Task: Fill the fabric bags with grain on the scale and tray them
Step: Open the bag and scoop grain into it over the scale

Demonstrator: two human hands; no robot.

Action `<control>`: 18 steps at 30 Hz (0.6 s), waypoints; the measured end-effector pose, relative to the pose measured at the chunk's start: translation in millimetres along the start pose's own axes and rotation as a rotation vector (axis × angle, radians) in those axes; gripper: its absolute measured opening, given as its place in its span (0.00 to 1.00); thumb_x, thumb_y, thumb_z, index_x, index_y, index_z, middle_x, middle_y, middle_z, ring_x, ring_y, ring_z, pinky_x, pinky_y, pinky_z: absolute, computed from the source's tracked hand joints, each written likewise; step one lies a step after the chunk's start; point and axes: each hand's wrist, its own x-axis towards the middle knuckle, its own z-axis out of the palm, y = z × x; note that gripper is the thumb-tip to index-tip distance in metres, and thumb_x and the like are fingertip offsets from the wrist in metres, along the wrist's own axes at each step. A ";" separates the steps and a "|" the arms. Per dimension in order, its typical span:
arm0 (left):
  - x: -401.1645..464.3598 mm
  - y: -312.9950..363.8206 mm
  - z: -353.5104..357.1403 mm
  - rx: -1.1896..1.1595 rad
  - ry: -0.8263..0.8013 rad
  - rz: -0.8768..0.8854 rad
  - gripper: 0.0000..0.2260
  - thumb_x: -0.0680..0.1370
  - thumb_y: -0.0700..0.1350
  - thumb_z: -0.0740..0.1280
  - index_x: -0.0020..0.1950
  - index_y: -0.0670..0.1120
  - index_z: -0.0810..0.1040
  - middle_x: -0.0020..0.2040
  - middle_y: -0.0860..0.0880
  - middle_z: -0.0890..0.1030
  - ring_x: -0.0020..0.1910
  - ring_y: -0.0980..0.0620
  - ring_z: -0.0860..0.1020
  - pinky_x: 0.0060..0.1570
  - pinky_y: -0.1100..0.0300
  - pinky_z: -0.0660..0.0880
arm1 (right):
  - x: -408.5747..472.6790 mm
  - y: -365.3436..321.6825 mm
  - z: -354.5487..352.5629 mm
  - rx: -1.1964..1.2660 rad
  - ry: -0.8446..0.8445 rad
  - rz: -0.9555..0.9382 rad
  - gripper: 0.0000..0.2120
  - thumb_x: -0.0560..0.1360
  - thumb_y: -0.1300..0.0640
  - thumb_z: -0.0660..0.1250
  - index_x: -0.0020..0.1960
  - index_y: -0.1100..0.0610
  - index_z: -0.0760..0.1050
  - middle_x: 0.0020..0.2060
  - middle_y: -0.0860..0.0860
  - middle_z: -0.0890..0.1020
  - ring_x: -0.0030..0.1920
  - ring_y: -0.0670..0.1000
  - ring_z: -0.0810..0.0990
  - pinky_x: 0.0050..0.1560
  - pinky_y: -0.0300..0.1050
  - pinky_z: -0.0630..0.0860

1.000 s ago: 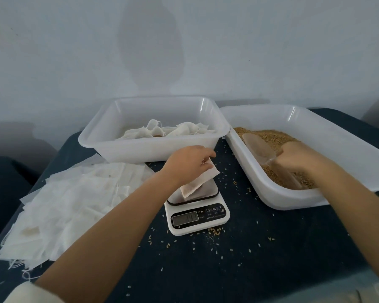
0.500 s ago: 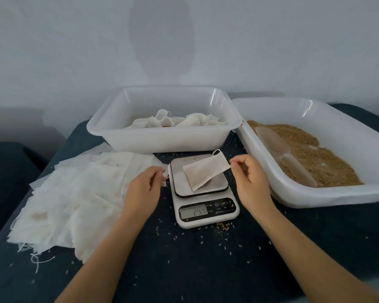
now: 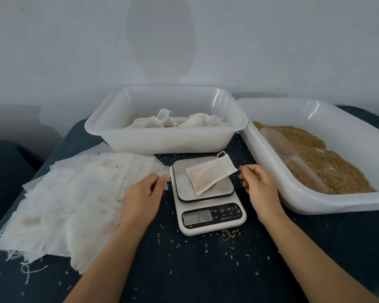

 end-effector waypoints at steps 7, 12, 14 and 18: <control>-1.2 1.3 0.2 0.028 0.015 -0.003 0.18 0.78 0.60 0.55 0.34 0.51 0.72 0.29 0.49 0.77 0.30 0.51 0.75 0.35 0.55 0.71 | -1.7 -1.1 -1.0 -0.012 -0.021 -0.003 0.08 0.79 0.53 0.62 0.44 0.45 0.78 0.34 0.38 0.80 0.32 0.36 0.75 0.40 0.39 0.69; -2.0 1.2 0.4 0.015 0.016 -0.009 0.17 0.78 0.59 0.56 0.33 0.53 0.71 0.27 0.50 0.76 0.29 0.53 0.75 0.35 0.56 0.71 | -6.4 -8.3 0.2 -0.038 -0.082 -0.076 0.09 0.79 0.47 0.60 0.44 0.43 0.78 0.37 0.36 0.80 0.36 0.35 0.77 0.41 0.35 0.69; -2.0 1.5 -0.4 0.024 0.009 -0.013 0.17 0.78 0.59 0.56 0.33 0.53 0.71 0.28 0.50 0.76 0.30 0.53 0.75 0.32 0.58 0.69 | -9.5 -15.2 1.1 -0.067 -0.131 -0.110 0.10 0.78 0.44 0.60 0.43 0.41 0.78 0.39 0.36 0.81 0.39 0.35 0.78 0.40 0.30 0.71; -3.3 4.6 -1.0 0.056 0.005 -0.016 0.18 0.78 0.59 0.56 0.34 0.51 0.72 0.27 0.51 0.75 0.30 0.54 0.74 0.31 0.59 0.65 | -3.2 -34.5 0.2 -0.221 -0.182 -0.113 0.19 0.73 0.38 0.63 0.38 0.53 0.78 0.33 0.45 0.80 0.33 0.38 0.76 0.37 0.35 0.69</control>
